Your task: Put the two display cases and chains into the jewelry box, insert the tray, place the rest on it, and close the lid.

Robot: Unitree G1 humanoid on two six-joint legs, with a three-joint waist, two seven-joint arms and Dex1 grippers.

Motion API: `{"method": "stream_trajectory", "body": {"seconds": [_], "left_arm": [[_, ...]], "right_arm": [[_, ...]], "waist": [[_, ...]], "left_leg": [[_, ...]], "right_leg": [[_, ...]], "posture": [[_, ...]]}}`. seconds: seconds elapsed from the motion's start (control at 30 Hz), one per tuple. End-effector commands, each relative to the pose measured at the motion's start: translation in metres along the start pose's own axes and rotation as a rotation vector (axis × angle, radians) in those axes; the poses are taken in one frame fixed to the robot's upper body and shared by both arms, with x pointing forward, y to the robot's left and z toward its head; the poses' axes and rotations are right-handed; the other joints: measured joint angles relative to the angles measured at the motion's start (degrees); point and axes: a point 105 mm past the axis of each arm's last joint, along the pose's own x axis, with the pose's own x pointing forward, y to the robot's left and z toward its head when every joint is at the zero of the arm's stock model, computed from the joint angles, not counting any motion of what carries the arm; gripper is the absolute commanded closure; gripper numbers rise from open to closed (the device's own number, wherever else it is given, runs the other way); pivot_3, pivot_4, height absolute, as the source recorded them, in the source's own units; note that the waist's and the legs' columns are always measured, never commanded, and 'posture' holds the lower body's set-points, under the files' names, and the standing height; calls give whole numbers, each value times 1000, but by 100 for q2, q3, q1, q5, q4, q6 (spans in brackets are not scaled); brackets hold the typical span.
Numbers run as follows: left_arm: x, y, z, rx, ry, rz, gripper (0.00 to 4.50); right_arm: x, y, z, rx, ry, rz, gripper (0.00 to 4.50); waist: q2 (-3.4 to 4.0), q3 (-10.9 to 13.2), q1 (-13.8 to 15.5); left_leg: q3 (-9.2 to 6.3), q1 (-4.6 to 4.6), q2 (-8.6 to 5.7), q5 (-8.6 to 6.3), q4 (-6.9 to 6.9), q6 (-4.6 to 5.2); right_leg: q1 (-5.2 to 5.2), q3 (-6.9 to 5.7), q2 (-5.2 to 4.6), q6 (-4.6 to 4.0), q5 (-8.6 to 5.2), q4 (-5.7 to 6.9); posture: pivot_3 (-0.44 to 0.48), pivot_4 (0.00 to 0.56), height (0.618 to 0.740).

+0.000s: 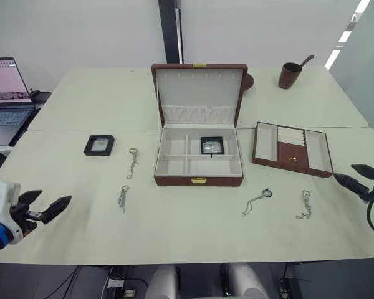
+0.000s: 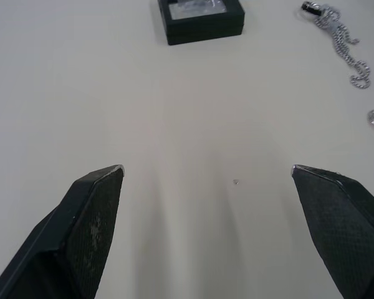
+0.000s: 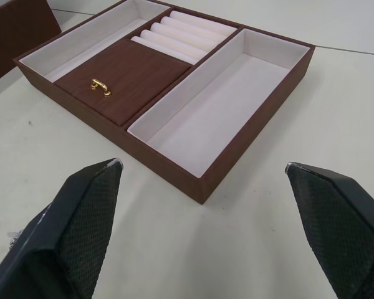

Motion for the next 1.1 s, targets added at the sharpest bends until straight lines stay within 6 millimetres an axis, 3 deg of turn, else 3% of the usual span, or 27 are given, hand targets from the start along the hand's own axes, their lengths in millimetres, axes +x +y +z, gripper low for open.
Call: {"method": "stream_trajectory", "body": {"seconds": [0.03,0.27,0.67,0.97,1.1], "left_arm": [[-6,14,5,20,-65,90,40],[-3,18,-6,-1,-68,133,40],[6,15,2,19,-77,121,40],[14,9,8,8,-92,97,40],[23,2,18,39,-99,37,40]], "right_arm": [[-4,-5,3,-39,-12,-29,0],[-6,-7,-9,-28,-2,-49,0],[-5,1,-23,-20,54,10,0],[-1,5,-18,-27,44,47,0],[5,17,0,-50,6,125,0]], "waist": [[-1,0,-1],[-3,-3,-5],[-5,-4,-17],[-5,-4,-17],[-5,-4,-17]], "left_leg": [[0,0,-1,0,1,0],[1,0,-1,0,0,0],[2,2,-2,0,-1,0],[1,2,-1,0,-2,0],[1,2,-2,0,-1,0]], "right_leg": [[0,0,0,0,0,0],[1,0,0,0,0,0],[1,1,1,0,0,0],[1,0,2,0,0,0],[1,0,2,0,0,1]], "posture": [[0,150,740],[0,150,740],[0,150,740],[0,150,740],[0,150,740]]}}
